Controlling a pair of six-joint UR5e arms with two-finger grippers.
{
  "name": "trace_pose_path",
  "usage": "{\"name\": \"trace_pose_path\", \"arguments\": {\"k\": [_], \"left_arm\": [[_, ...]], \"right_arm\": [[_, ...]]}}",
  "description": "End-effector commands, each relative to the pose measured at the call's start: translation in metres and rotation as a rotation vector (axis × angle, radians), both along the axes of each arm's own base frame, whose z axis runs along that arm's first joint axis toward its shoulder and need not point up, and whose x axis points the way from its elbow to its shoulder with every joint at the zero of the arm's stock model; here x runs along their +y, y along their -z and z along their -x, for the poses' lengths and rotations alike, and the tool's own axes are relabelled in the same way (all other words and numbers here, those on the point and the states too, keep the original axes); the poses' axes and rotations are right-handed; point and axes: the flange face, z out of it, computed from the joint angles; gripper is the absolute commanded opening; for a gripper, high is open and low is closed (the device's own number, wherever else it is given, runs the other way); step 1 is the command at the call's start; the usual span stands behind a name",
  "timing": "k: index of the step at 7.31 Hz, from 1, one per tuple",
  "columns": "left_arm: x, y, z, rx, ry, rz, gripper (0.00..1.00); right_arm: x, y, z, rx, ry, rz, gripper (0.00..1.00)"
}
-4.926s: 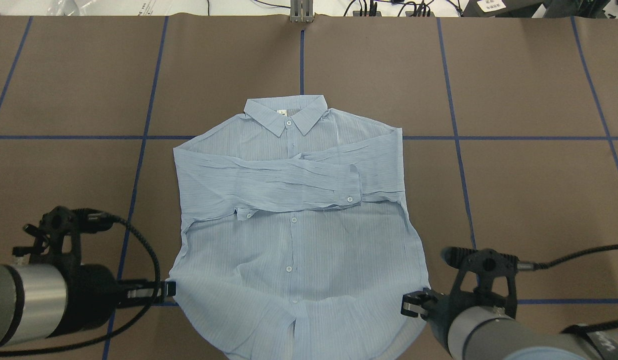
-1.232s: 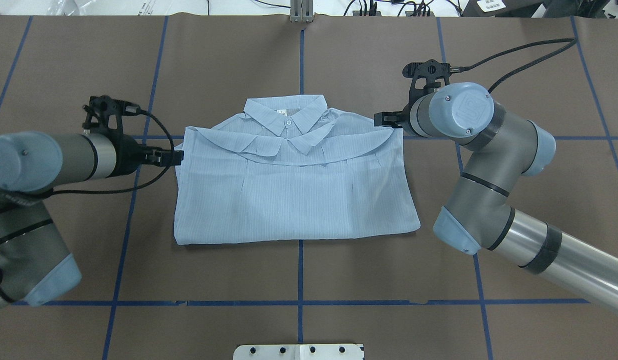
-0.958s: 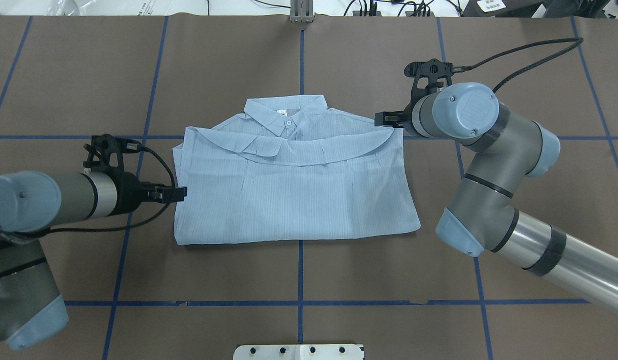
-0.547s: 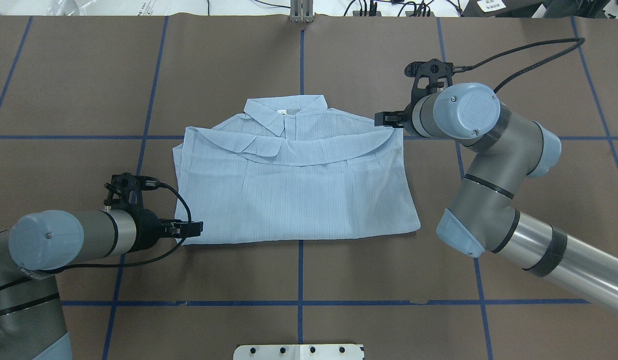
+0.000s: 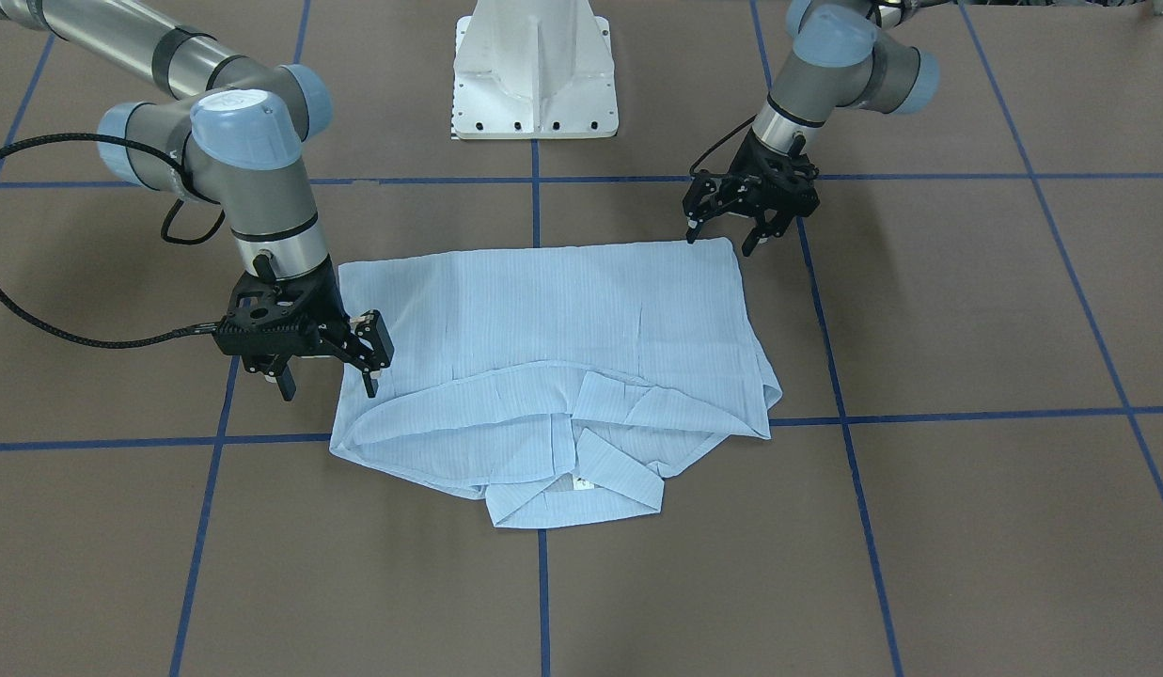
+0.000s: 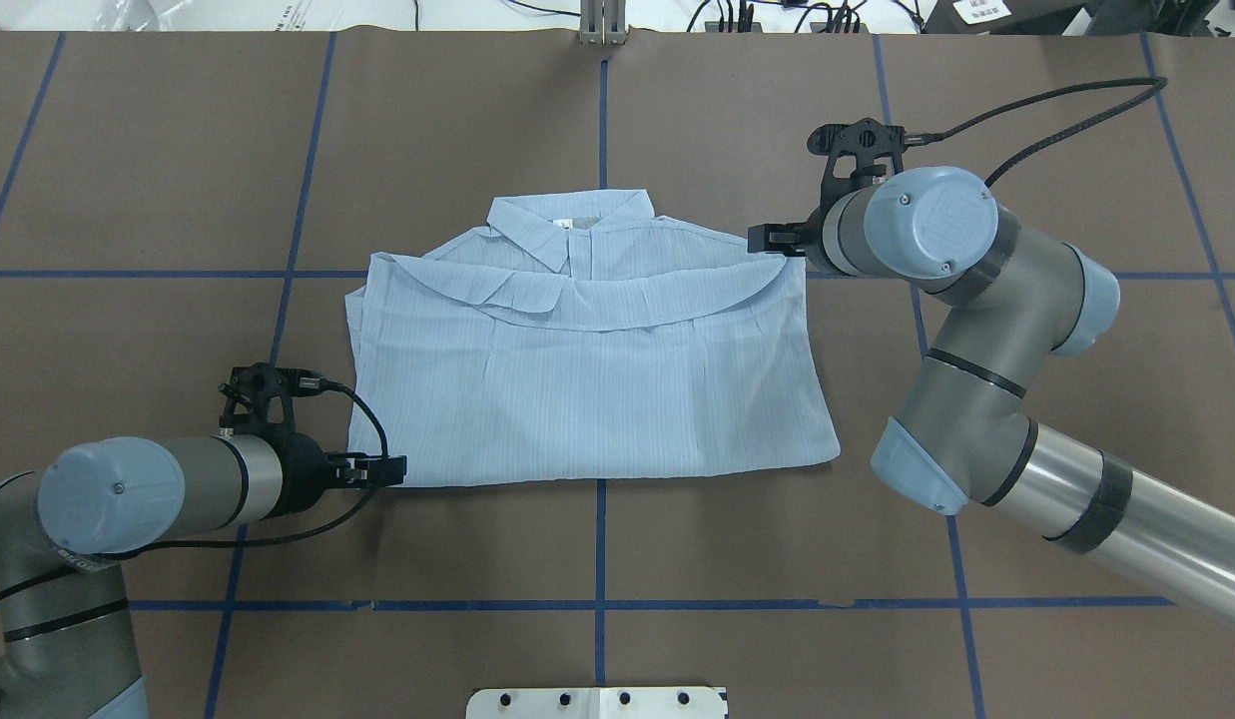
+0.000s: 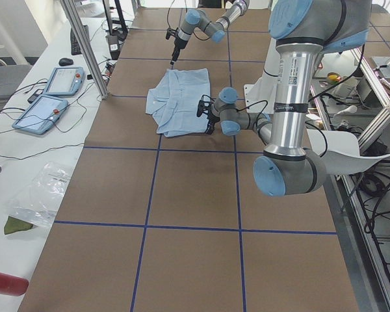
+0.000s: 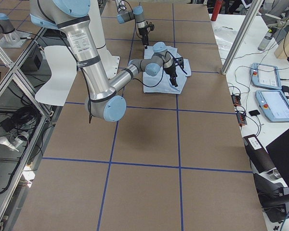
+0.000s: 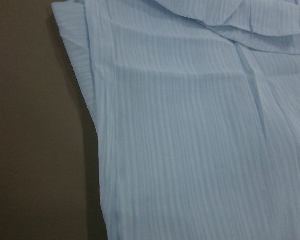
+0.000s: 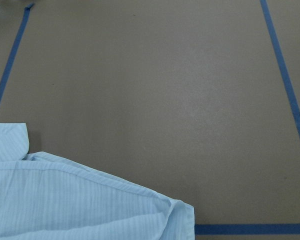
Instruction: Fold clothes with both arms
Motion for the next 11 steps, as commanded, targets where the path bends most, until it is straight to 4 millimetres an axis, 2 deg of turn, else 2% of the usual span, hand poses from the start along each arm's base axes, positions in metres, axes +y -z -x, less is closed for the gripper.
{"name": "trace_pose_path", "arguments": {"k": [1,2,4,5,7,8,9,10,11], "left_arm": [[0.001,0.001,-0.003,0.003,-0.003,0.004,0.63],[0.001,0.004,-0.005,0.008,-0.004,0.003,0.44],[0.009,0.005,-0.009,0.014,-0.013,0.013,0.00],[0.009,0.004,-0.009,0.016,0.001,0.024,0.00],[0.011,0.014,0.004,0.028,0.000,0.012,0.00],[0.007,-0.005,0.014,-0.007,0.011,0.019,0.00],[-0.021,-0.015,0.034,-0.057,0.034,-0.046,0.00],[-0.051,-0.035,0.051,-0.121,0.064,-0.090,0.00],[-0.096,-0.062,0.077,-0.203,0.111,-0.123,0.00]], "right_arm": [[0.000,0.000,0.000,-0.002,-0.003,0.002,1.00],[0.000,0.000,0.000,-0.001,-0.004,0.001,1.00],[0.001,0.000,0.001,-0.002,-0.002,0.002,1.00],[0.001,0.000,0.002,-0.001,-0.001,0.001,1.00],[0.003,0.002,0.004,-0.006,0.001,0.002,1.00],[0.006,0.003,0.006,-0.008,0.003,0.001,1.00],[0.008,0.004,0.008,-0.010,0.007,0.001,1.00],[0.010,0.003,0.011,-0.008,0.012,0.001,1.00],[0.014,0.006,0.015,-0.015,0.015,0.002,1.00]]}}
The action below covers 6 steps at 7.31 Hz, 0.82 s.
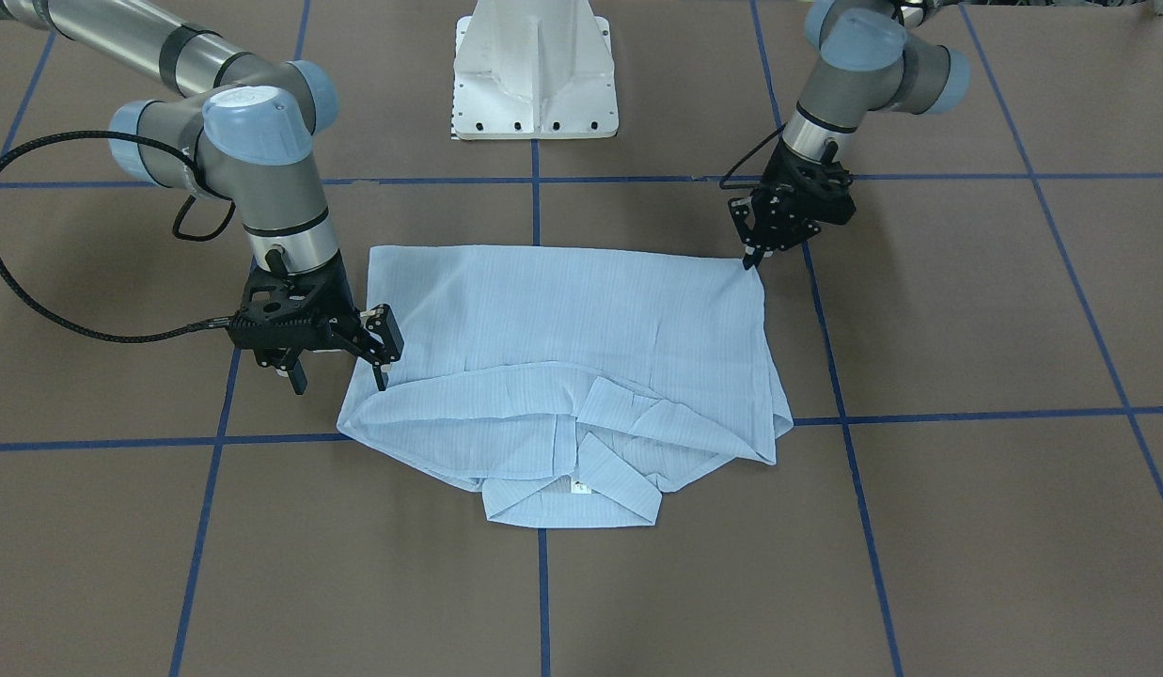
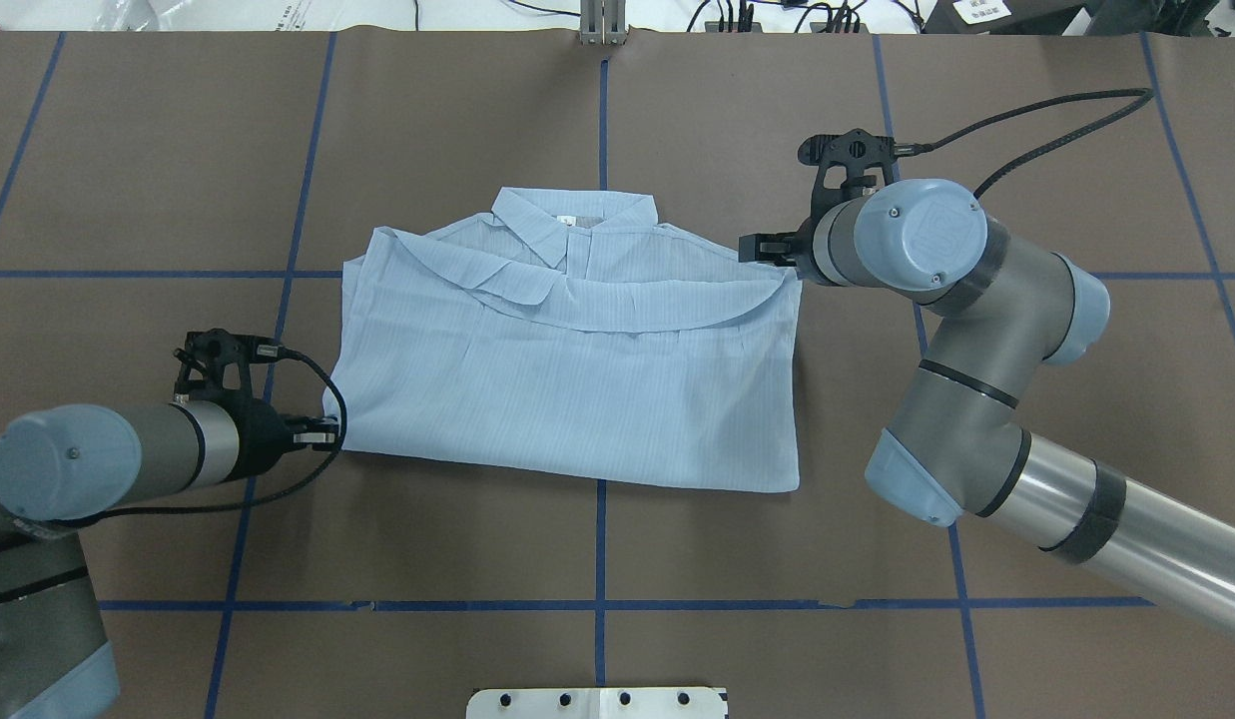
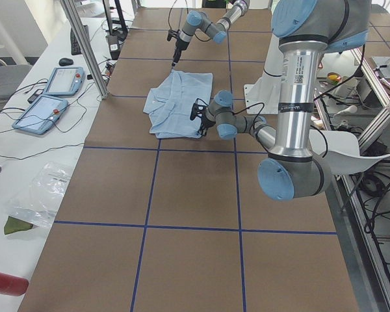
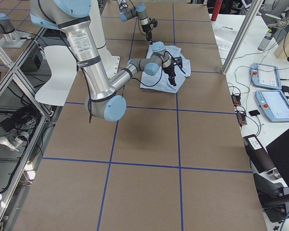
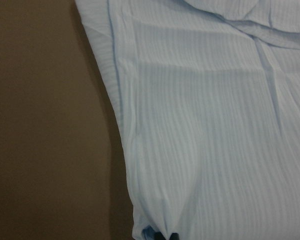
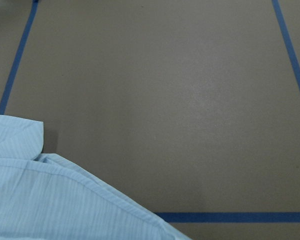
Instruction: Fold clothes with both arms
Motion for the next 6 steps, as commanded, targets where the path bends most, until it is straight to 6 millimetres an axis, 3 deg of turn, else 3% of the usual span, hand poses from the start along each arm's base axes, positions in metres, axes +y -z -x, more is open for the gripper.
{"name": "trace_pose_path", "arguments": {"k": [1,2,3,4,5,6], "left_arm": [[-0.096,-0.037,0.067,-0.167,0.079,-0.126,0.00],[-0.149,-0.038,0.073,-0.206,0.123,-0.145,0.00],[-0.218,-0.020,0.033,-0.217,0.155,-0.138,0.00],[-0.277,-0.011,0.010,-0.237,0.184,-0.118,0.00],[-0.326,0.022,-0.011,-0.233,0.208,-0.119,0.00],[-0.348,0.035,-0.013,-0.238,0.220,-0.114,0.00]], "right_arm": [[0.007,0.004,0.009,-0.011,0.006,0.005,1.00],[0.012,0.007,0.012,-0.019,-0.004,0.006,1.00],[0.021,0.011,0.023,-0.031,-0.011,0.009,1.00],[0.035,0.021,0.034,-0.056,-0.025,0.015,1.00],[0.045,0.029,0.039,-0.074,-0.019,0.018,1.00],[0.052,0.039,0.042,-0.088,-0.011,0.012,1.00]]}}
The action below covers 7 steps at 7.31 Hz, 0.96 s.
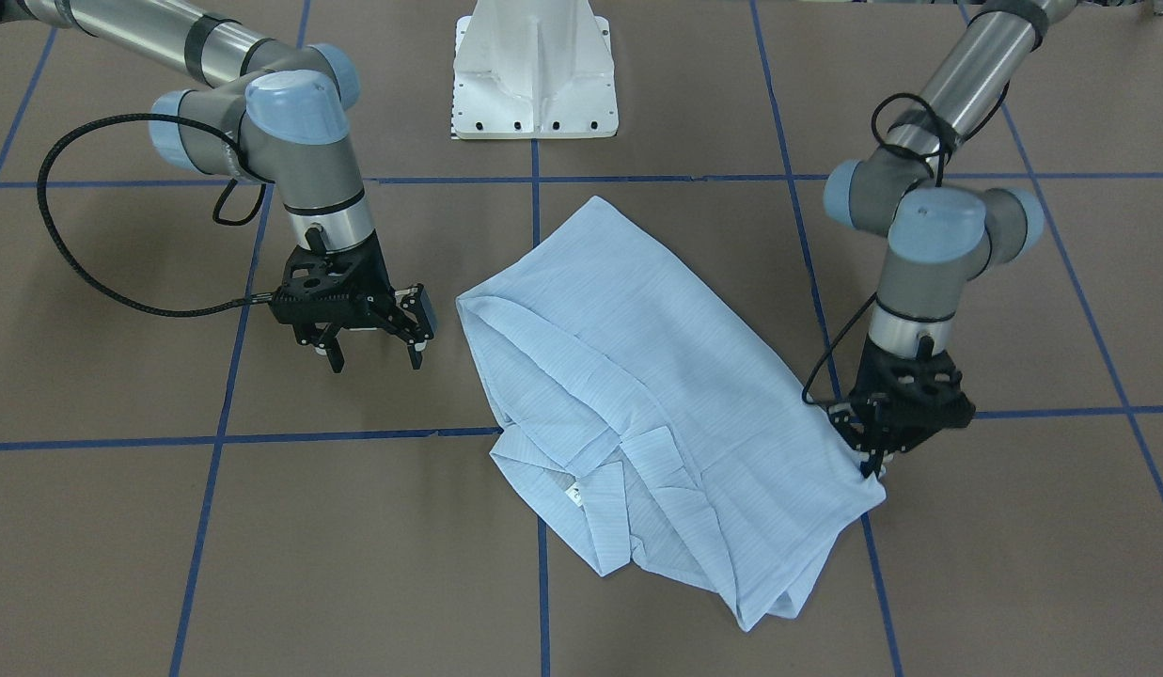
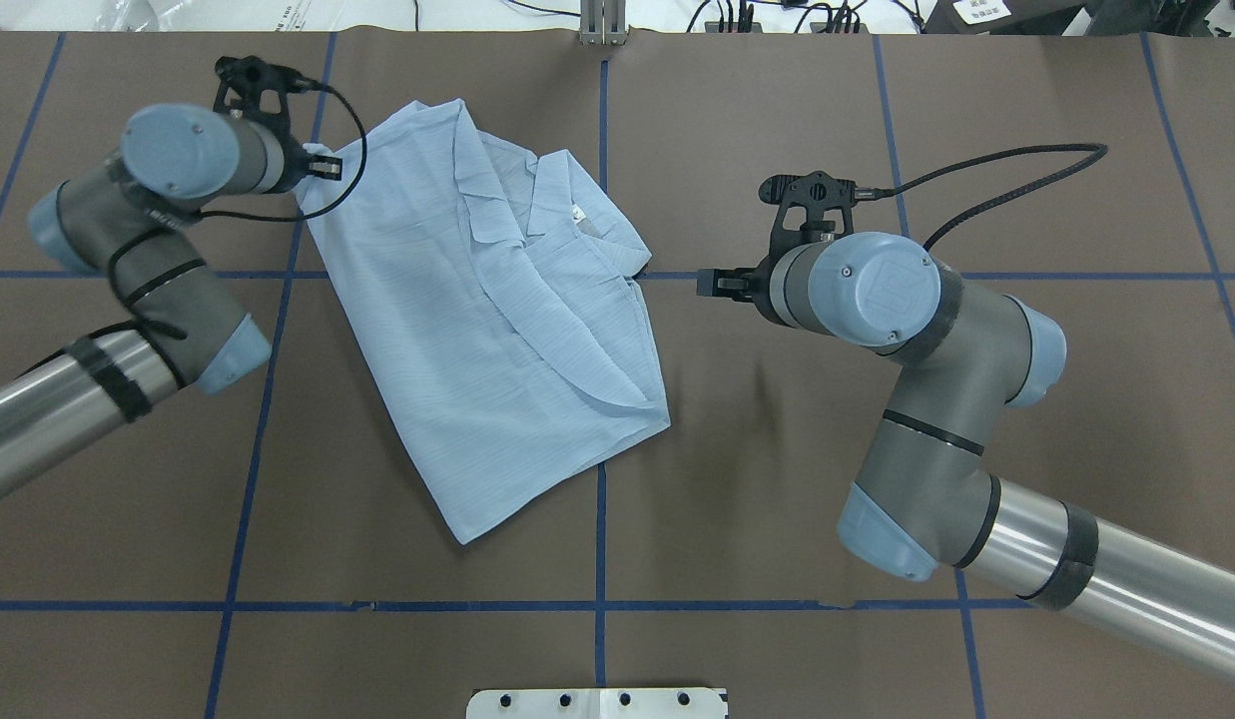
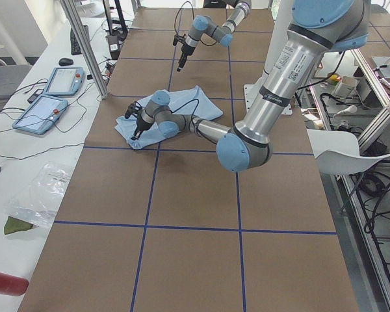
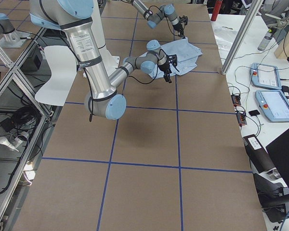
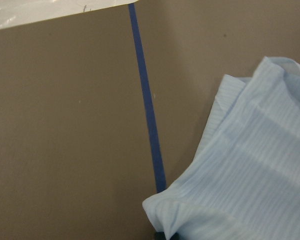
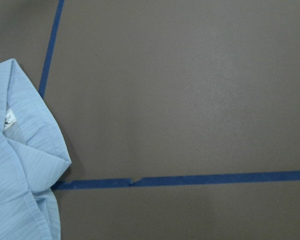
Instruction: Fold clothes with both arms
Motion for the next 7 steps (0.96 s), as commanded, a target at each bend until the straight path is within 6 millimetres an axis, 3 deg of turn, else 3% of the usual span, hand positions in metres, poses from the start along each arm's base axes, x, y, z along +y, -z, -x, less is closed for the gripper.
{"name": "trace_pose_path", "arguments": {"k": [1,2,3,4,5,6,7], "left_arm": [[-0.054,0.025,0.006,-0.018,0.032,0.000,0.00],[-0.065,0.023,0.031,-0.084,-0.028,-0.078,0.52],[-0.055,0.007,0.041,-0.048,-0.077,-0.125,1.00],[-0.047,-0.006,0.062,0.015,-0.131,-0.128,1.00],[-0.027,-0.010,0.071,0.057,-0.182,-0.121,1.00],[-0.010,-0.013,0.082,0.074,-0.174,-0.128,1.00],[-0.005,-0.014,0.085,0.080,-0.173,-0.135,1.00]], "right_arm": [[0.012,0.012,0.005,-0.022,0.008,-0.001,1.00],[0.011,0.017,0.008,-0.026,0.009,-0.004,1.00],[0.011,0.029,0.021,-0.034,0.016,-0.004,1.00],[0.002,0.049,0.037,-0.032,-0.005,0.034,1.00],[-0.016,0.080,0.069,-0.021,-0.062,0.125,1.00],[-0.030,0.093,0.106,-0.019,-0.100,0.189,1.00],[-0.035,0.090,0.128,-0.011,-0.129,0.239,0.99]]}}
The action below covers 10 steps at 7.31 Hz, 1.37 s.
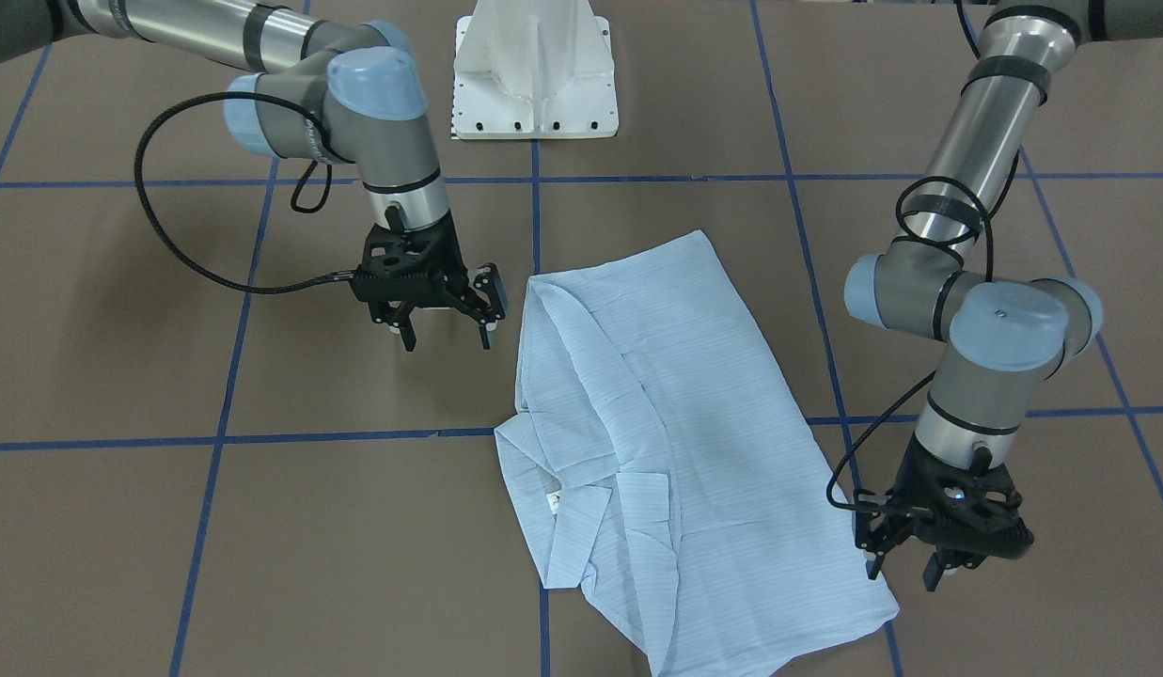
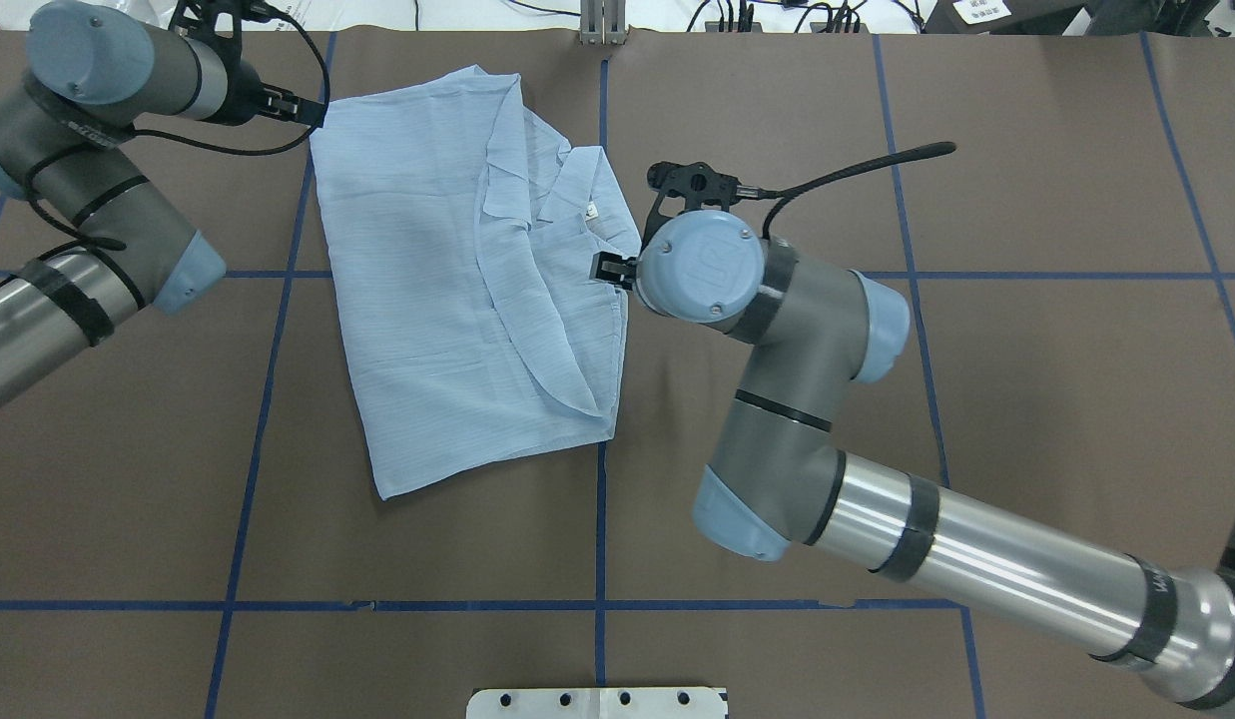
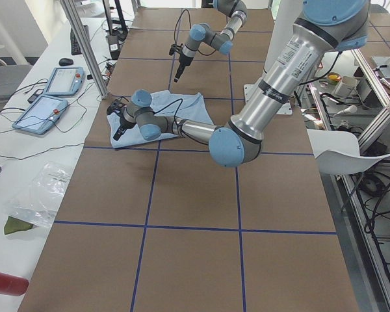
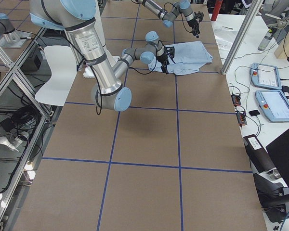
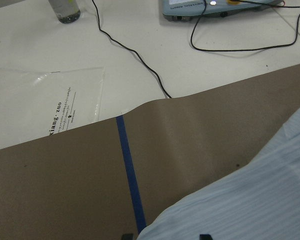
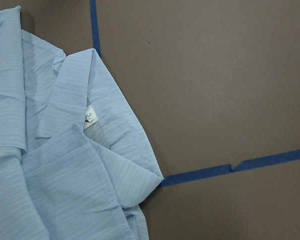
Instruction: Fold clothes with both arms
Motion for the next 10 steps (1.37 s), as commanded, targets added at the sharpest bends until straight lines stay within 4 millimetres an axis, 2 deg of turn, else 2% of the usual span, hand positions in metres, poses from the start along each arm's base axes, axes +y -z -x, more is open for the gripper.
{"name": "trace_pose_path", "arguments": {"k": [1,3,6,9,10], "left_arm": [[0.015,-0.003,0.008,0.021,-0.008,-0.007,1.00],[0.016,-0.004,0.007,0.021,-0.011,-0.007,1.00],[0.017,-0.003,0.005,0.022,-0.014,-0.009,1.00],[0.018,-0.003,0.004,0.022,-0.016,-0.009,1.00],[0.018,-0.003,0.004,0.022,-0.016,-0.009,1.00]], "right_arm": [[-0.010,0.000,0.040,0.027,-0.082,0.072,0.95],[-0.017,-0.011,0.046,0.039,-0.123,0.079,0.69],[-0.034,-0.015,0.071,0.026,-0.163,0.064,0.64],[-0.039,-0.016,0.074,0.036,-0.173,0.061,0.59],[-0.039,-0.015,0.073,0.036,-0.176,0.057,0.49]]}}
